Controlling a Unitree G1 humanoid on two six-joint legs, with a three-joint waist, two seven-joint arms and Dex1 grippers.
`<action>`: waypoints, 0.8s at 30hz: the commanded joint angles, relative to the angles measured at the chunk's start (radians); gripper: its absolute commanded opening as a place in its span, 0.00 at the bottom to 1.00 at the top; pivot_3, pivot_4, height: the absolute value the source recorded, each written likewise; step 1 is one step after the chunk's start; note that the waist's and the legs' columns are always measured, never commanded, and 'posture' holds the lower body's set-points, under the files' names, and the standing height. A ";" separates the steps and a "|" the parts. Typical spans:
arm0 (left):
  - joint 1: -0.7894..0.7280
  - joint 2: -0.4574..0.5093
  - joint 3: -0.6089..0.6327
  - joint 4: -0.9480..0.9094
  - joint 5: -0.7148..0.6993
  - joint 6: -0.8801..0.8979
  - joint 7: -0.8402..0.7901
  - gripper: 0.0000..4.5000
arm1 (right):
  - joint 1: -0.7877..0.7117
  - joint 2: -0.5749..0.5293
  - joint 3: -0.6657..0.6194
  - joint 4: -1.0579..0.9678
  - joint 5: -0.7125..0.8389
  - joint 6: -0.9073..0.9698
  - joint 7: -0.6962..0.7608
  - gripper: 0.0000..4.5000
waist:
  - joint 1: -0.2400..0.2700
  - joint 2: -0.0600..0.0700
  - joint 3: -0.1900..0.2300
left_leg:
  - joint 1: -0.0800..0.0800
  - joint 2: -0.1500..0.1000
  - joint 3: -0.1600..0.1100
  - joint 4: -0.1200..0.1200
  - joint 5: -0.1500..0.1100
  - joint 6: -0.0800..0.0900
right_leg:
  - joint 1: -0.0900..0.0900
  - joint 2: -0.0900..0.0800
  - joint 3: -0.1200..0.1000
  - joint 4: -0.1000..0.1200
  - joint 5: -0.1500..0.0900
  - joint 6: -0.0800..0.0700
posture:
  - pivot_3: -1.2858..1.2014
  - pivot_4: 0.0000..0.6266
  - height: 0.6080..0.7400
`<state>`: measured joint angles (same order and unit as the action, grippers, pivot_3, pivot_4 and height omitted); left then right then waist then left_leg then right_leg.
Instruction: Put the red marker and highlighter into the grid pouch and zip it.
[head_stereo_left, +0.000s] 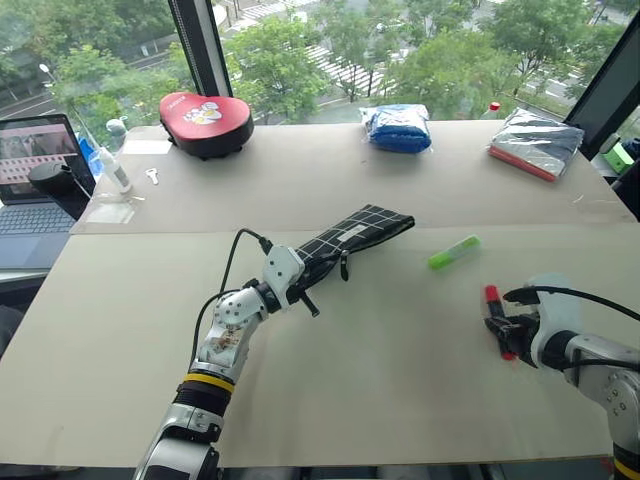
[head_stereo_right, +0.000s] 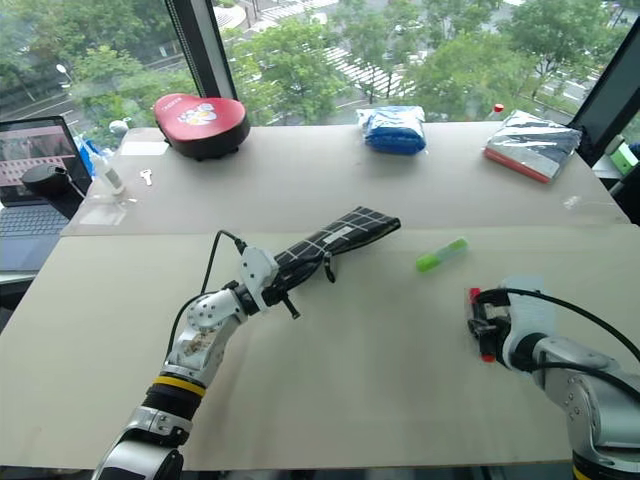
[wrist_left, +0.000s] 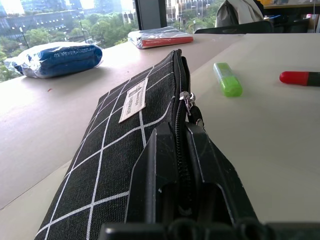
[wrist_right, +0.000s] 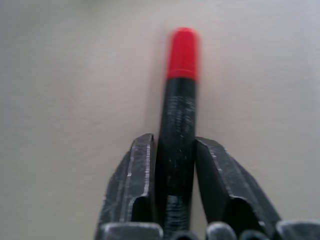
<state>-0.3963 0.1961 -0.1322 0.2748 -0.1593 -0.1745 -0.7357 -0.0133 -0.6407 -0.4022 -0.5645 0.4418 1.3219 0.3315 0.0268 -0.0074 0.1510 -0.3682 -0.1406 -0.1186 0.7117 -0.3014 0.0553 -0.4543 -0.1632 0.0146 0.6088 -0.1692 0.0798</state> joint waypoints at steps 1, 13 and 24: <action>-0.023 0.003 0.015 -0.019 -0.012 -0.015 0.002 0.00 | 0.009 -0.002 0.006 0.018 -0.001 -0.015 0.011 0.11 | -0.001 0.000 0.000 | 0.000 0.000 0.000 0.000 0.000 0.000 | 0.000 0.000 0.000 0.000 0.000 0.000 | 0.52 0.24 1.00; -0.013 0.019 0.007 -0.041 -0.020 0.002 -0.022 0.00 | -0.179 -0.130 0.063 0.105 -0.090 -0.439 0.147 0.11 | -0.015 -0.001 0.001 | 0.000 0.000 0.004 0.000 0.000 0.000 | 0.000 0.000 0.003 -0.001 0.004 0.001 | 0.52 0.24 1.00; 0.003 0.044 0.008 -0.067 -0.023 0.012 -0.048 0.00 | -0.355 -0.350 0.495 0.303 -0.522 -1.237 0.360 0.11 | -0.018 -0.002 0.001 | 0.001 0.002 0.008 0.000 0.000 0.000 | -0.002 0.001 0.002 -0.003 0.004 0.001 | 0.52 0.24 1.00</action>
<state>-0.3933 0.2369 -0.1319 0.2518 -0.1617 -0.1663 -0.7791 -0.3345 -0.9697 0.0571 -0.2834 -0.0021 0.2279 0.6727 0.0092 -0.0093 0.1523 -0.3675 -0.1381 -0.1110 0.7114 -0.3012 0.0550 -0.4559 -0.1614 0.0161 0.6054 -0.1652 0.0807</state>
